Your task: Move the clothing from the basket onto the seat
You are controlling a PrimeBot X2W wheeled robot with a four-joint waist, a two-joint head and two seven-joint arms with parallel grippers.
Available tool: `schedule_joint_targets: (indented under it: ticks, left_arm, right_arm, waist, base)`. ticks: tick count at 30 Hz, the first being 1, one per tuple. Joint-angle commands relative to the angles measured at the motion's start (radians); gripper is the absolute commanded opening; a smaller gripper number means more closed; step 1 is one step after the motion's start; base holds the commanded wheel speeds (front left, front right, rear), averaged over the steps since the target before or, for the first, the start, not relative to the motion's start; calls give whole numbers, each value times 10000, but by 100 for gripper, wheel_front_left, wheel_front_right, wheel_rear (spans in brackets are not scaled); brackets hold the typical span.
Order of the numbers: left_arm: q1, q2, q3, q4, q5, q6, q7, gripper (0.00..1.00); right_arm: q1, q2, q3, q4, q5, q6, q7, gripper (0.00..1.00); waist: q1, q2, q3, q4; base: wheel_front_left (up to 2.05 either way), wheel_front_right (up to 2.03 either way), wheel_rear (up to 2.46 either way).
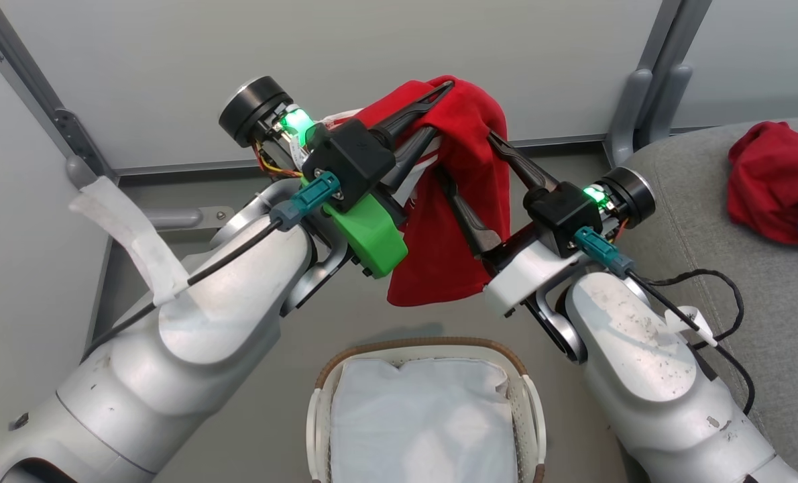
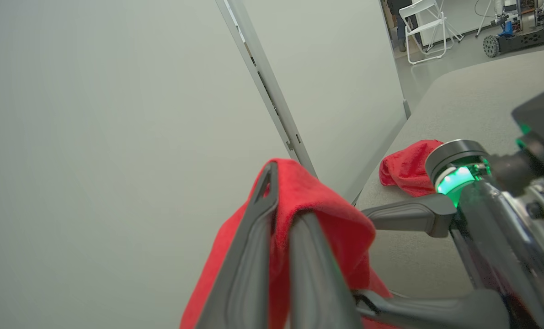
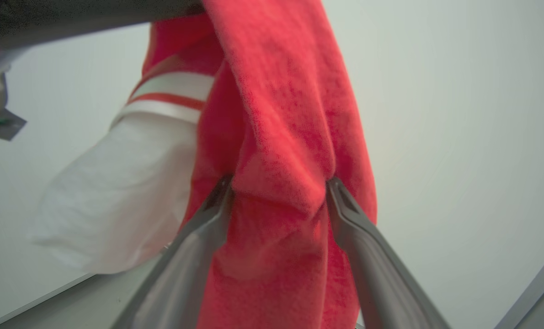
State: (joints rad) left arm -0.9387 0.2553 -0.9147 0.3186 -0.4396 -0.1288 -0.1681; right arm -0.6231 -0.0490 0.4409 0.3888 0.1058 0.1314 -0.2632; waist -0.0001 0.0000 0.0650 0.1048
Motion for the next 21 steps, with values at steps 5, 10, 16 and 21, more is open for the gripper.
schedule_joint_targets:
  ticks: [5, 10, 16, 21]
  left_arm:
    - [96, 107, -132, -279, -365, -28, 46, 0]
    - [212, 206, -166, -428, -713, -29, -32, 0]
    - [538, 374, 97, -299, -1070, 98, -205, 0]
    - [1059, 423, 356, -56, -1395, 336, -539, 77]
  right_arm:
    - [-486, -31, 259, 411, 114, -14, -24, 95]
    - [-857, -31, 490, 1043, 236, -14, -24, 0]
    - [-809, -31, 435, 1207, 333, -14, -24, 0]
    - [-665, -31, 265, 1207, 291, -14, -24, 0]
  waist:
    - [1, 0, 57, 47]
    - [1, 0, 120, 106]
    - [1, 0, 228, 131]
    - [1, 0, 333, 104]
  base:
    - [0, 0, 0]
    - [0, 0, 0]
    - [0, 0, 0]
    - [0, 0, 0]
